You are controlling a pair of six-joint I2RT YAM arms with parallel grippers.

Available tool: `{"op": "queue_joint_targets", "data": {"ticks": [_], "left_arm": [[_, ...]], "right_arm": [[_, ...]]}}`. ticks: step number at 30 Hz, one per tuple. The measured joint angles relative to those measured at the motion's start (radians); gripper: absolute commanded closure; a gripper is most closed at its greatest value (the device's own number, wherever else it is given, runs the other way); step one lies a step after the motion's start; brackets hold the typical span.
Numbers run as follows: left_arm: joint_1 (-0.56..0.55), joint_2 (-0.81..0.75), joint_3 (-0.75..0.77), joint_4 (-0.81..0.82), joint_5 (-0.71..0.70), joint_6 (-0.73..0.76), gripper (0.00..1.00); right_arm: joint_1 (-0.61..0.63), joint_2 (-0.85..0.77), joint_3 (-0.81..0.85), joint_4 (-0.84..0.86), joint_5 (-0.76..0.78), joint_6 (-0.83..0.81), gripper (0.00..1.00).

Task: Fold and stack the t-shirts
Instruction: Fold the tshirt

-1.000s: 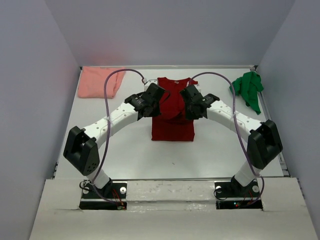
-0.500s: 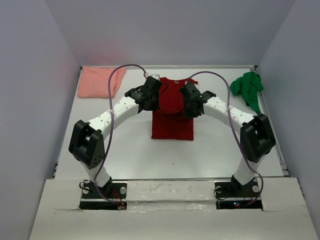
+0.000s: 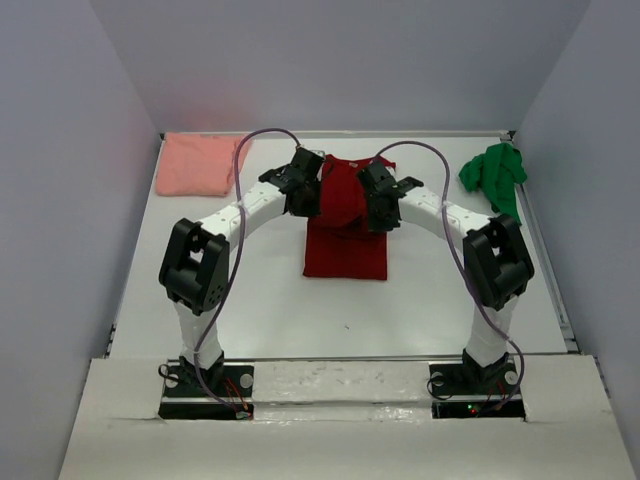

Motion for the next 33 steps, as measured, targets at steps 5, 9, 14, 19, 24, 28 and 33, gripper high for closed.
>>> {"op": "queue_joint_targets", "data": {"ticks": [5,9,14,19,24,28,33], "left_arm": [[0.013,0.066,0.06,0.014,0.072,0.043,1.0],[0.019,0.128,0.143,0.017,0.108,0.064,1.0],[0.022,0.179,0.171,0.037,0.144,0.076,1.0],[0.024,0.241,0.249,0.007,0.156,0.082,0.9],[0.024,0.288,0.318,-0.007,0.148,0.089,0.65],[0.026,0.296,0.328,-0.013,0.131,0.089,0.54],[0.037,0.312,0.352,-0.02,0.095,0.076,0.39]], "right_arm": [[-0.016,0.059,0.024,0.003,0.008,0.004,1.0],[-0.029,0.074,0.036,0.003,0.011,0.007,1.0],[-0.054,0.089,0.066,0.008,0.013,0.006,1.0],[-0.084,0.119,0.097,0.008,0.006,-0.01,0.94],[-0.097,0.164,0.143,0.01,-0.01,-0.038,0.71],[-0.102,0.2,0.193,0.011,-0.015,-0.071,0.55],[-0.109,0.213,0.258,0.008,-0.019,-0.121,0.38]]}}
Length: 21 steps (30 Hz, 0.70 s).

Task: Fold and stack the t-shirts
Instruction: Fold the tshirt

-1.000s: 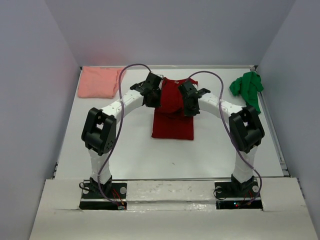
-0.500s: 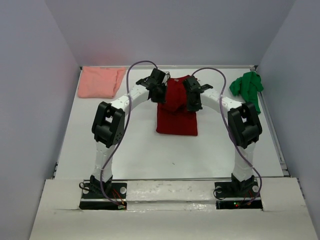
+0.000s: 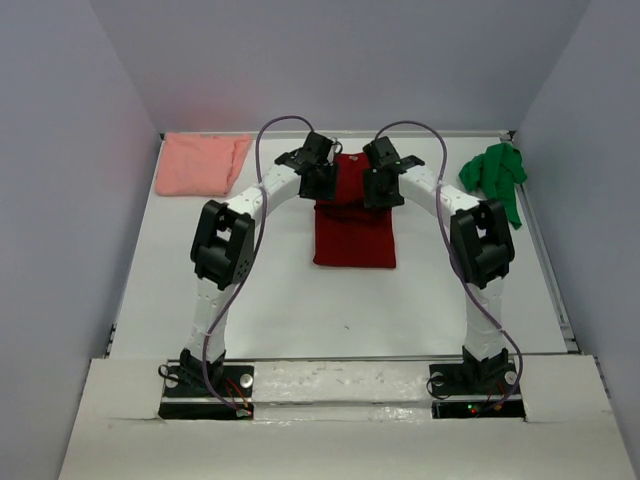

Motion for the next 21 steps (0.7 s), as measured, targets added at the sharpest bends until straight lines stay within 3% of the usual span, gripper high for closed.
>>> {"op": "queue_joint_targets", "data": {"ticks": [4,5,12,15,16,17,21], "left_arm": [[0.003,-0.01,-0.027,0.013,-0.099,-0.038,0.18],[0.003,-0.025,-0.053,0.009,-0.135,-0.052,0.08],[0.004,-0.087,-0.095,-0.039,-0.293,-0.111,0.1],[0.003,-0.166,-0.171,-0.025,-0.307,-0.121,0.25],[0.002,-0.195,-0.206,-0.01,-0.305,-0.124,0.3],[0.0,-0.224,-0.236,-0.006,-0.301,-0.13,0.41],[-0.007,-0.31,-0.315,0.03,-0.257,-0.138,0.71]], "right_arm": [[-0.006,0.002,0.091,-0.004,0.002,-0.043,0.36],[-0.007,0.002,0.108,-0.003,0.003,-0.05,0.36],[-0.011,0.002,0.132,-0.021,0.012,-0.086,0.37],[-0.012,-0.023,0.081,-0.019,0.006,-0.085,0.51],[-0.012,-0.038,0.053,-0.02,0.003,-0.086,0.62],[-0.012,-0.051,0.03,-0.021,0.002,-0.084,0.97],[-0.012,-0.082,-0.019,-0.019,-0.015,-0.079,1.0]]}}
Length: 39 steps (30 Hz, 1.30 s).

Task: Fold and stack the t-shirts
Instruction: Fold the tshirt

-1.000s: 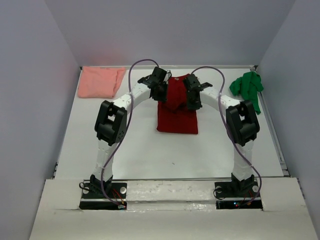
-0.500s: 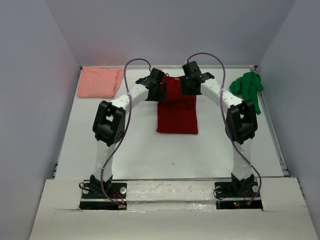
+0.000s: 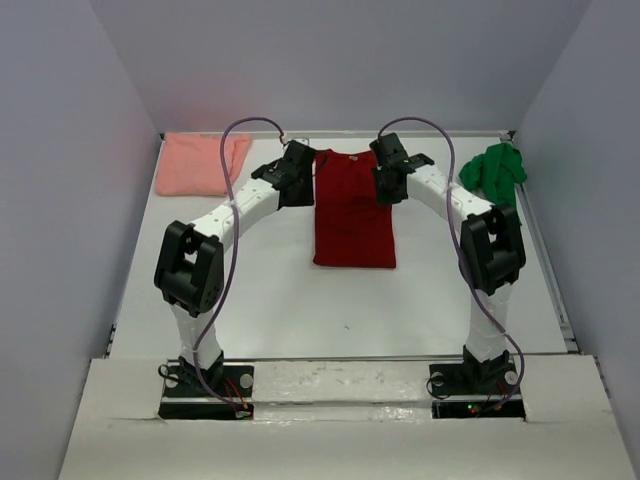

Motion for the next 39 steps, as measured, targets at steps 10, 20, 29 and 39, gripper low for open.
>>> {"op": "queue_joint_targets", "data": {"ticks": [10,20,29,39], "left_arm": [[-0.049,0.106,0.081,0.057,0.068,0.003,1.0],[-0.052,0.172,0.141,0.049,0.076,0.003,1.0],[-0.052,0.084,0.124,0.023,0.05,0.006,1.0],[-0.052,-0.022,0.031,0.04,0.031,0.005,1.0]], "right_arm": [[0.0,0.012,0.003,0.018,-0.053,0.002,1.0],[-0.048,0.217,0.196,0.032,-0.143,-0.013,1.0],[-0.073,0.277,0.217,0.027,-0.166,-0.013,1.0],[-0.073,0.248,0.23,0.016,-0.119,-0.062,0.99]]}}
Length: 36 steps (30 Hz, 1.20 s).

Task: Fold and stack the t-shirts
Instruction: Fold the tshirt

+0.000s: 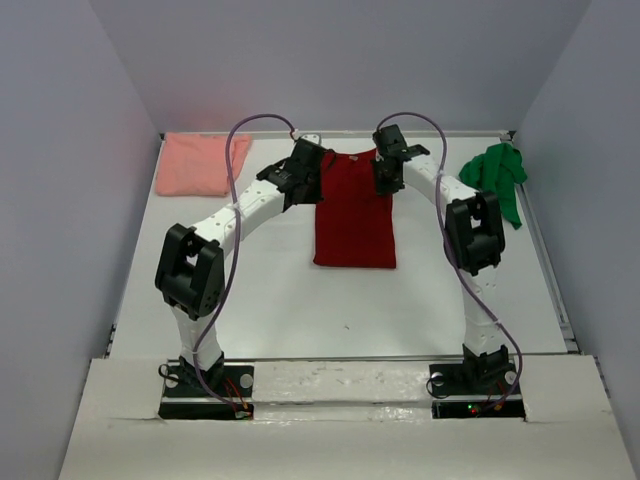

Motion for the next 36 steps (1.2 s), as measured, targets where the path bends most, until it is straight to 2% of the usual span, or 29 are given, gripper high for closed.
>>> {"op": "queue_joint_targets", "data": {"ticks": [5,6,7,8,9,10,11,13,14,15,17,21,25,30,36], "left_arm": [[-0.003,-0.001,-0.049,0.01,-0.005,-0.002,1.0],[-0.006,-0.002,-0.061,0.012,-0.005,-0.003,1.0],[-0.01,-0.003,-0.071,0.013,-0.004,-0.004,1.0],[-0.013,-0.003,-0.081,0.015,-0.002,-0.005,1.0],[-0.017,-0.004,-0.086,0.015,0.001,-0.006,1.0],[-0.021,-0.006,-0.095,0.02,0.009,-0.006,1.0],[-0.027,-0.01,-0.106,0.021,0.018,-0.005,0.94],[-0.035,-0.022,-0.129,0.023,0.029,-0.005,0.84],[-0.039,-0.027,-0.138,0.022,0.031,-0.006,0.75],[-0.041,-0.038,-0.155,0.019,0.033,-0.01,0.55],[-0.047,-0.061,-0.183,0.021,0.037,-0.023,0.36],[-0.036,-0.131,-0.283,0.057,0.086,-0.032,0.3],[0.015,-0.203,-0.418,0.093,0.195,-0.049,0.26],[0.055,-0.214,-0.492,0.129,0.275,-0.053,0.25],[0.077,-0.214,-0.534,0.191,0.404,-0.055,0.25]], "right_arm": [[0.0,-0.118,0.019,-0.025,0.027,-0.008,0.89],[0.0,-0.163,0.018,-0.031,0.03,-0.002,0.85],[0.0,-0.192,0.012,-0.031,0.027,0.001,0.77],[0.0,-0.235,0.0,-0.033,0.027,0.008,0.44],[0.0,-0.272,-0.018,-0.031,0.025,0.017,0.33],[0.0,-0.344,-0.087,-0.009,0.016,0.037,0.28],[0.0,-0.391,-0.141,-0.001,0.007,0.039,0.25],[0.0,-0.504,-0.311,0.027,-0.035,0.056,0.24],[0.0,-0.537,-0.371,0.033,-0.058,0.065,0.24],[0.0,-0.571,-0.447,0.035,-0.087,0.074,0.24],[0.0,-0.608,-0.557,0.042,-0.138,0.093,0.24],[0.0,-0.672,-0.781,0.082,-0.247,0.13,0.24],[0.0,-0.76,-0.917,0.133,-0.375,0.184,0.24],[0.0,-0.863,-0.988,0.203,-0.476,0.23,0.24],[-0.005,-0.876,-1.031,0.258,-0.497,0.249,0.24]]}}
